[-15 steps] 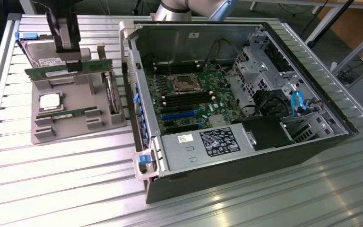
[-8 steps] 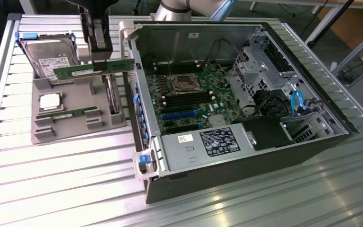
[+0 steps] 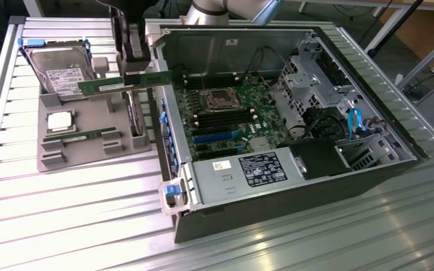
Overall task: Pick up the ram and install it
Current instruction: 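Pick up the ram and move it above insertion slot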
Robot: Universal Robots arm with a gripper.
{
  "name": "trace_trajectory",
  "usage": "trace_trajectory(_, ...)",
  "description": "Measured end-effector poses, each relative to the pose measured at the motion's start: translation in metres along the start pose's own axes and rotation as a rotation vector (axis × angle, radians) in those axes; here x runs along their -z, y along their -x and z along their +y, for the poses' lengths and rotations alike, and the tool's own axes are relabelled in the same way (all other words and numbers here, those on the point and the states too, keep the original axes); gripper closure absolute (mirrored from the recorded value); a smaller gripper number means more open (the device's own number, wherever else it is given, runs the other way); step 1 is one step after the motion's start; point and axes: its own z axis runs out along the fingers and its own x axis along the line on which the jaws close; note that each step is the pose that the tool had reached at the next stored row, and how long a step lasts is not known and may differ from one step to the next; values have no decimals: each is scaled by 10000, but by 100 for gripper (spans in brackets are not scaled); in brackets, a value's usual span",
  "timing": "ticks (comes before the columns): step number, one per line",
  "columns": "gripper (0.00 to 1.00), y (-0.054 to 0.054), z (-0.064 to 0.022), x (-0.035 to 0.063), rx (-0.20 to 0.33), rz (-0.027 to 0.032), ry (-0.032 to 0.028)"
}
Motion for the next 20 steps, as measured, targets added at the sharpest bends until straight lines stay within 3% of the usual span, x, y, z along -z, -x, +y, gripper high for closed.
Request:
trace_trajectory(6,87,-17,-153,1,-3,58,7)
trace_trajectory(11,87,-38,-340,-2,-7,142,16)
trace_trajectory(20,87,-56,-512,-42,-14,303,33)
